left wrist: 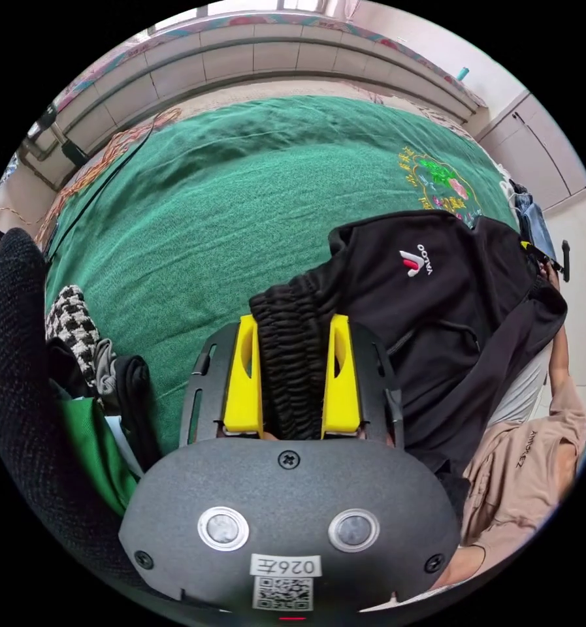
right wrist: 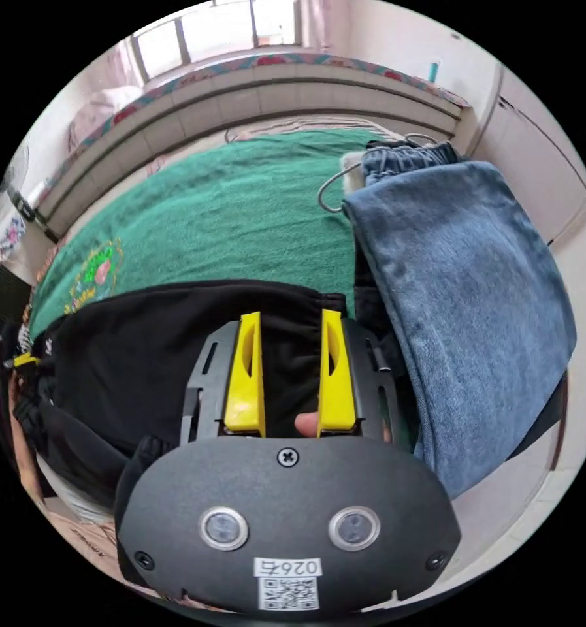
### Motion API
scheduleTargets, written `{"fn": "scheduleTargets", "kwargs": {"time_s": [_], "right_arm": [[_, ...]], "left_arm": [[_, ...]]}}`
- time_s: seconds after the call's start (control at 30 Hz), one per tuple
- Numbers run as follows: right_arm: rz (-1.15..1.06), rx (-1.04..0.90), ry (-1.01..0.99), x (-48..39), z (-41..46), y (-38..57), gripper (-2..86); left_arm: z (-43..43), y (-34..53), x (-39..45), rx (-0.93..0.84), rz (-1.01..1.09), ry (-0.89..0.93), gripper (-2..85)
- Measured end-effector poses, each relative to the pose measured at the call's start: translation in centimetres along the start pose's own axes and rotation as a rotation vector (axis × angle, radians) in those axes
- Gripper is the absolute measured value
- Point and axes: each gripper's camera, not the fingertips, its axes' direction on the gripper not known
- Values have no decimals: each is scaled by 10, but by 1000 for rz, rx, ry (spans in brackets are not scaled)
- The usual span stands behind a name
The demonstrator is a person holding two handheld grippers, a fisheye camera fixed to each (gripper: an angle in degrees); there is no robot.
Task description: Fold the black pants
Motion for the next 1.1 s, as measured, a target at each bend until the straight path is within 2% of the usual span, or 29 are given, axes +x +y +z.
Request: {"fn": "scheduleTargets", "kwargs": {"time_s": [0.07, 0.13, 0.23, 0.33, 0.47, 0.53, 0.57, 0.67, 0.8, 0.97, 1.1], "right_arm": [[61, 31, -89, 21, -1, 2, 84], [71, 15, -95, 27, 7, -1, 63], [52, 12, 11, 15, 16, -9, 46], [-1, 9, 55, -11, 13, -16, 87], [-1, 132, 161, -32, -5, -15, 95], [-15, 42, 214, -34, 12, -25, 102], [-15, -33, 210, -31, 29, -30, 95], [85, 10, 96, -18, 26, -33, 79], [41, 0, 44, -25, 8, -41, 39], [-39, 281, 43, -72, -96, -55, 31], [-116, 389, 179, -119, -139, -86, 31]], "left_arm": [[-5, 8, -8, 64, -17, 34, 135], [-11, 16, -18, 111, -48, 52, 126], [-20, 35, -38, 178, -112, 50, 110], [-26, 55, -51, 245, -155, 81, 109], [-36, 63, -41, 257, -129, 15, 108], [-40, 66, -42, 266, -125, 16, 108], [-40, 68, -45, 266, -131, 30, 107], [-39, 74, -51, 279, -153, 48, 106], [-52, 87, -51, 327, -187, 47, 103], [-108, 119, -51, 501, -203, 26, 99], [-131, 122, -58, 558, -239, -15, 104]]}}
